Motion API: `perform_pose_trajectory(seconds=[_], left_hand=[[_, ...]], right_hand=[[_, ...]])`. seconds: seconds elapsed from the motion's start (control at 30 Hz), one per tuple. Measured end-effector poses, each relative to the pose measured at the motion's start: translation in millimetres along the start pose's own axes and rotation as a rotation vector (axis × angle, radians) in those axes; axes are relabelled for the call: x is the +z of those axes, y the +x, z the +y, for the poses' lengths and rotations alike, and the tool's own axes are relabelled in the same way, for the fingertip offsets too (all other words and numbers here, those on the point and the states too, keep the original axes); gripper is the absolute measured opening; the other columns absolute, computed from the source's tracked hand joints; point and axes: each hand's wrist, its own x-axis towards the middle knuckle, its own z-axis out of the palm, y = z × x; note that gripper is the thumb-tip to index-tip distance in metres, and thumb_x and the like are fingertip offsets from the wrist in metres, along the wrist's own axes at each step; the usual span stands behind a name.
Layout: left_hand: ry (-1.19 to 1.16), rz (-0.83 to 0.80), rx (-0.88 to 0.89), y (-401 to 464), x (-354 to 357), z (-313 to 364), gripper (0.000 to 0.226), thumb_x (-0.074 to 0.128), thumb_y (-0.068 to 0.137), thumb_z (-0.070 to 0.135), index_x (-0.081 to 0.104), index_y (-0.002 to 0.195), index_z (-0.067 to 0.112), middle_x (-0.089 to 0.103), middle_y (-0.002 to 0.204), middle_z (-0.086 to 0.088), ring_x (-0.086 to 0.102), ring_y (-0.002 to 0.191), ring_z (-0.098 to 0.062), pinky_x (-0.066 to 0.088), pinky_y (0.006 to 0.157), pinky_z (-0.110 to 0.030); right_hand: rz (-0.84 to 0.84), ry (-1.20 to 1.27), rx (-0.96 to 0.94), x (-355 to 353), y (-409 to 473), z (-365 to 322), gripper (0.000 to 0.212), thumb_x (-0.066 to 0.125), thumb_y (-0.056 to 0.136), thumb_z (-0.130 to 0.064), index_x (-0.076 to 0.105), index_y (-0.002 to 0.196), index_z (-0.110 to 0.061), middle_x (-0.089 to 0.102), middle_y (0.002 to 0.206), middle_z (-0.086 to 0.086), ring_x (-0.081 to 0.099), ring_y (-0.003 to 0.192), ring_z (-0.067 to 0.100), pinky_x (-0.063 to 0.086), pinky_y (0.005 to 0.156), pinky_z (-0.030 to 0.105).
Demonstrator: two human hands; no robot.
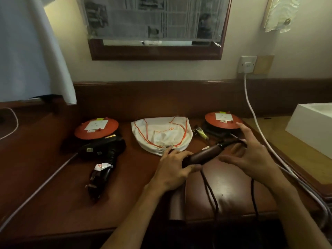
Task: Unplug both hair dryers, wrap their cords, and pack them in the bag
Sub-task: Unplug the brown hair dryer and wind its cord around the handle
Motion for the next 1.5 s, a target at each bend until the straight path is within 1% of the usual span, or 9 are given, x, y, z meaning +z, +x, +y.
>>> perform_pose_trajectory(seconds=[0.17, 0.43, 0.57, 0.73, 0.83, 1.03, 1.27, 1.4, 1.5], left_hand=[[-0.116, 0.178, -0.126, 5, 1, -21, 0.075, 0.047, 0.076, 0.086, 0.066, 0.122, 0.029, 0.062, 0.105, 0.012, 0.054, 0.109, -0.016, 0.048, 0.095, -0.044], [0.036, 0.144, -0.195, 24, -5, -13, 0.064, 0.034, 0.086, 0.077, 0.063, 0.116, 0.028, 0.055, 0.094, 0.013, 0.055, 0.107, -0.017, 0.032, 0.111, -0.049], [-0.044, 0.051, -0.227, 21, -10, -12, 0.069, 0.013, 0.087, 0.080, 0.058, 0.113, 0.033, 0.054, 0.104, 0.015, 0.048, 0.116, -0.011, 0.022, 0.118, -0.050], [0.025, -0.067, -0.224, 23, -13, -6, 0.060, 0.059, 0.072, 0.083, 0.057, 0.111, 0.038, 0.043, 0.095, 0.025, 0.036, 0.105, -0.005, 0.023, 0.117, -0.048], [0.019, -0.039, -0.246, 27, -14, -11, 0.043, 0.073, 0.075, 0.060, 0.058, 0.106, 0.035, 0.046, 0.093, 0.023, 0.040, 0.102, -0.009, 0.032, 0.111, -0.049], [-0.196, -0.026, -0.273, 24, -18, -33, 0.024, 0.067, 0.072, 0.056, 0.053, 0.088, 0.047, 0.056, 0.095, 0.019, 0.052, 0.106, -0.013, 0.043, 0.102, -0.053], [-0.051, -0.204, -0.180, 18, -25, -24, 0.085, 0.063, 0.078, 0.049, 0.024, 0.153, 0.041, 0.038, 0.130, 0.018, 0.024, 0.131, -0.006, 0.022, 0.120, -0.048], [-0.235, -0.255, -0.143, 14, -24, -26, 0.059, 0.059, 0.092, 0.047, 0.022, 0.132, 0.070, 0.039, 0.135, 0.020, 0.026, 0.138, -0.005, 0.021, 0.121, -0.051], [-0.261, -0.225, -0.157, 11, -17, -31, 0.047, 0.059, 0.091, 0.059, 0.035, 0.130, 0.049, 0.050, 0.132, 0.025, 0.034, 0.138, -0.010, 0.028, 0.118, -0.052]], right_hand=[[-0.014, 0.360, 0.059, -6, -29, 9, 0.021, 0.067, 0.092, -0.008, 0.064, 0.113, -0.009, 0.067, 0.067, 0.017, 0.066, 0.053, 0.028, 0.056, 0.050, 0.043], [0.099, 0.248, -0.070, 109, -100, -27, 0.054, 0.048, 0.101, -0.018, 0.036, 0.154, -0.019, 0.057, 0.089, -0.029, 0.058, 0.078, -0.003, 0.045, 0.069, 0.006], [-0.124, -0.037, -0.207, 124, -74, -19, 0.069, 0.039, 0.104, -0.009, 0.003, 0.157, -0.036, 0.046, 0.106, -0.012, 0.050, 0.085, 0.007, 0.050, 0.072, 0.025], [-0.347, 0.134, -0.329, 119, -42, -25, 0.046, 0.044, 0.104, -0.010, 0.047, 0.147, -0.025, 0.044, 0.134, -0.019, 0.047, 0.114, -0.005, 0.043, 0.093, 0.009], [-0.083, 0.112, -0.291, 128, -45, -17, 0.016, 0.059, 0.099, -0.014, 0.073, 0.102, -0.021, 0.064, 0.096, -0.015, 0.057, 0.083, -0.006, 0.043, 0.069, 0.009], [-0.007, 0.093, -0.079, 119, -64, -11, 0.017, 0.069, 0.092, -0.017, 0.075, 0.102, -0.029, 0.067, 0.087, -0.020, 0.063, 0.080, 0.001, 0.053, 0.068, 0.020], [-0.114, 0.049, -0.091, 112, -34, -14, 0.020, 0.065, 0.095, -0.020, 0.077, 0.110, -0.025, 0.070, 0.093, -0.017, 0.061, 0.084, -0.003, 0.048, 0.072, 0.011], [-0.093, 0.096, -0.036, 113, -26, -13, 0.015, 0.064, 0.096, -0.022, 0.076, 0.106, -0.022, 0.064, 0.090, -0.015, 0.056, 0.088, -0.007, 0.044, 0.072, 0.007], [-0.111, 0.090, 0.098, 106, -27, -4, 0.018, 0.066, 0.092, -0.041, 0.072, 0.086, -0.026, 0.066, 0.075, -0.008, 0.063, 0.068, 0.006, 0.050, 0.059, 0.018]])
